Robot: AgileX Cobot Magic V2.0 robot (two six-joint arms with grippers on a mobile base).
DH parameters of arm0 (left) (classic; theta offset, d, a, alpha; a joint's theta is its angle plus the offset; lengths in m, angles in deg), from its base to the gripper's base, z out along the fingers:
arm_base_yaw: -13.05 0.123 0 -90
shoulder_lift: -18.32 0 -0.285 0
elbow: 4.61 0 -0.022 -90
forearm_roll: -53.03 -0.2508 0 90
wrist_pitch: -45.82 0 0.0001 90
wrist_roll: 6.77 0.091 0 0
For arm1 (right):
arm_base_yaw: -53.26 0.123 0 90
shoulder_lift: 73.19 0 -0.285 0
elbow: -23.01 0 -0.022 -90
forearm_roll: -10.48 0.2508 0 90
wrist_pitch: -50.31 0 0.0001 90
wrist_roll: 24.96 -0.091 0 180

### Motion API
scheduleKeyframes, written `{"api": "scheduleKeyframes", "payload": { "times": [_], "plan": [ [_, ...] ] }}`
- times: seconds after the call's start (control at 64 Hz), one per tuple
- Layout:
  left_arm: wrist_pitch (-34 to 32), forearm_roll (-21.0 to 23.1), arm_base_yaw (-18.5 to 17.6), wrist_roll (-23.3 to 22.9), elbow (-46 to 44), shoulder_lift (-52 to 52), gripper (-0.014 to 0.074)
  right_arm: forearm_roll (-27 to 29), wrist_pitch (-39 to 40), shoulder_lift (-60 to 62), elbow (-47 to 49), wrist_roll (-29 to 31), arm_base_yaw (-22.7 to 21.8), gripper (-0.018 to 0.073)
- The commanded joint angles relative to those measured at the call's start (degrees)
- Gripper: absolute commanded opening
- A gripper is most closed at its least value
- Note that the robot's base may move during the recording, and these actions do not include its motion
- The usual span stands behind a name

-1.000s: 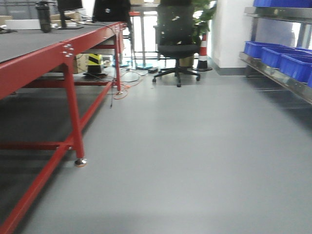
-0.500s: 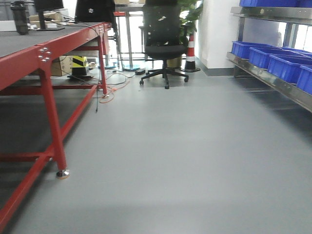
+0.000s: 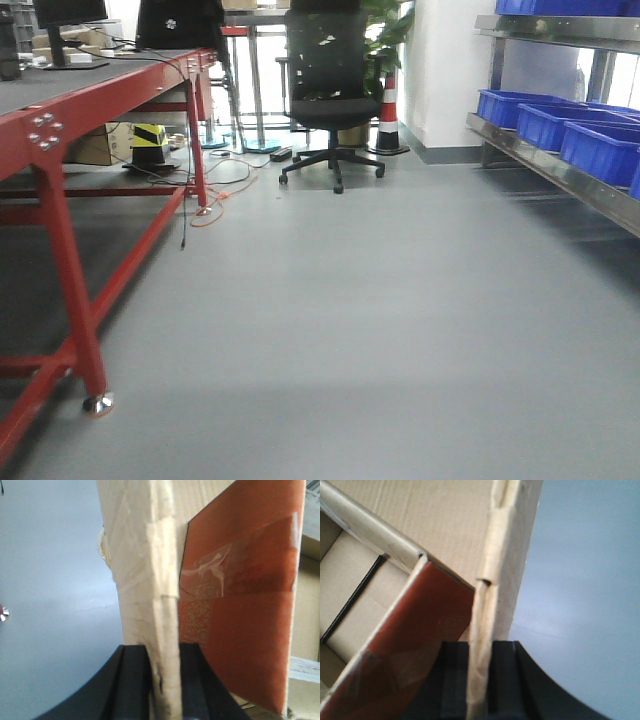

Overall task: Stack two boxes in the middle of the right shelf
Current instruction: 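Drive holding the boxes to the steel shelf with blue bins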

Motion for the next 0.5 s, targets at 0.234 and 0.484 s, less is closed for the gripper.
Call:
{"api": "scheduleKeyframes", "payload": {
  "times": [0.234,0.484],
  "plan": [
    [-3.5,0.5,0.3,0.1,-0.9,-0.7,-0.0111,1.1,2.0,0.8,0.7,0.8,-0.4,-0.0155],
    [-3.5,0.5,0.3,0.1,-0.9,-0.7,-0.0111,1.1,2.0,0.8,0.7,0.8,-0.4,-0.0155]
  ]
}}
